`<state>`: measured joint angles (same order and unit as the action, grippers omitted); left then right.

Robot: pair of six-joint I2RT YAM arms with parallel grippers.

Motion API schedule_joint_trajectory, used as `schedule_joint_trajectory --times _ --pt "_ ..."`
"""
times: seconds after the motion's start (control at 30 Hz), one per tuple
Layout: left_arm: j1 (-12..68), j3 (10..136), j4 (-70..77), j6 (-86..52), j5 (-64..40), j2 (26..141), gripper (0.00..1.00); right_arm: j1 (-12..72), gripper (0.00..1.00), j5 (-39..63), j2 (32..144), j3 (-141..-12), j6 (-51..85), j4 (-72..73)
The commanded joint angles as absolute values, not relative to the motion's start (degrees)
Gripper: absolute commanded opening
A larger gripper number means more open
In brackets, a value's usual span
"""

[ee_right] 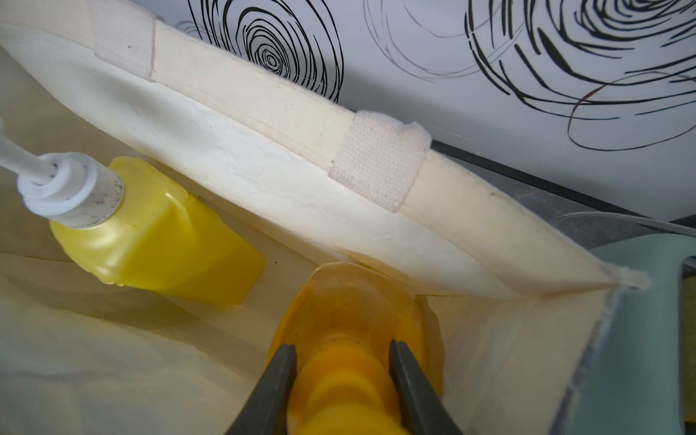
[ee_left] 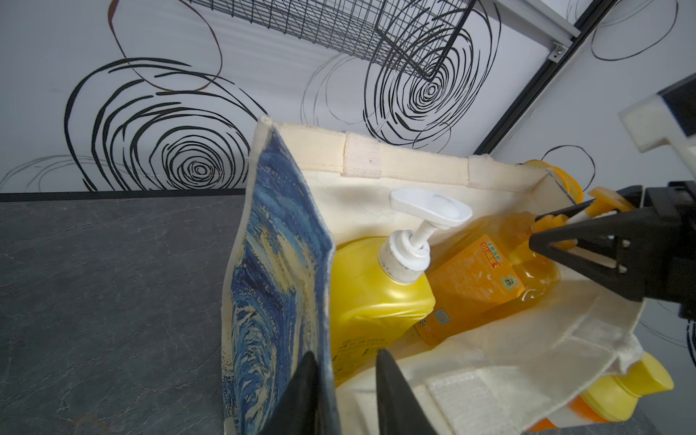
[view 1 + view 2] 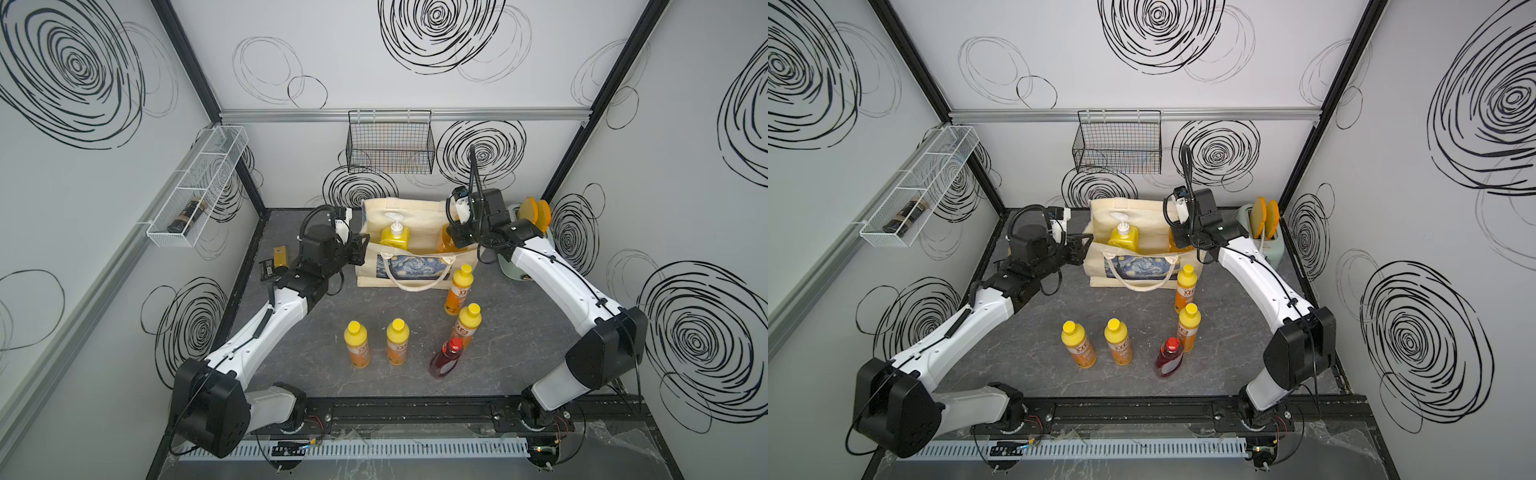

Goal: Pack dish soap into the shopping bag
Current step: Place the bottle of dish soap in the shopping bag.

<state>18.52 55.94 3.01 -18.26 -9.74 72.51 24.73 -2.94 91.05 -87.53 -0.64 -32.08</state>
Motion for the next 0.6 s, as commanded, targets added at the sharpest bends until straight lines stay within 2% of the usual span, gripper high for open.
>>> schedule_joint_trajectory --times 0.0,0.07,0.23,0.4,0.57 --pt "18.3 56.7 4.5 -18.2 -9.0 70.8 0.36 24.1 0.01 -4.1 90.1 -87.5 -0.6 -23.3" --pt "18.3 56.6 4.5 -18.2 -9.0 70.7 0.42 23.8 0.04 -4.2 90.3 -86.7 -0.5 -22.9" --pt "18.3 56.6 4.5 -18.2 -8.9 70.6 0.55 23.5 0.22 -3.8 91.0 -86.0 -0.2 -22.7" --pt "18.3 56.7 4.4 -18.2 -9.0 70.7 0.60 23.5 0.52 -2.7 91.9 -87.2 -0.1 -23.3" --pt "18.5 56.7 4.4 -18.2 -8.8 70.7 0.63 23.5 0.66 0.0 90.4 -87.9 0.3 -23.3"
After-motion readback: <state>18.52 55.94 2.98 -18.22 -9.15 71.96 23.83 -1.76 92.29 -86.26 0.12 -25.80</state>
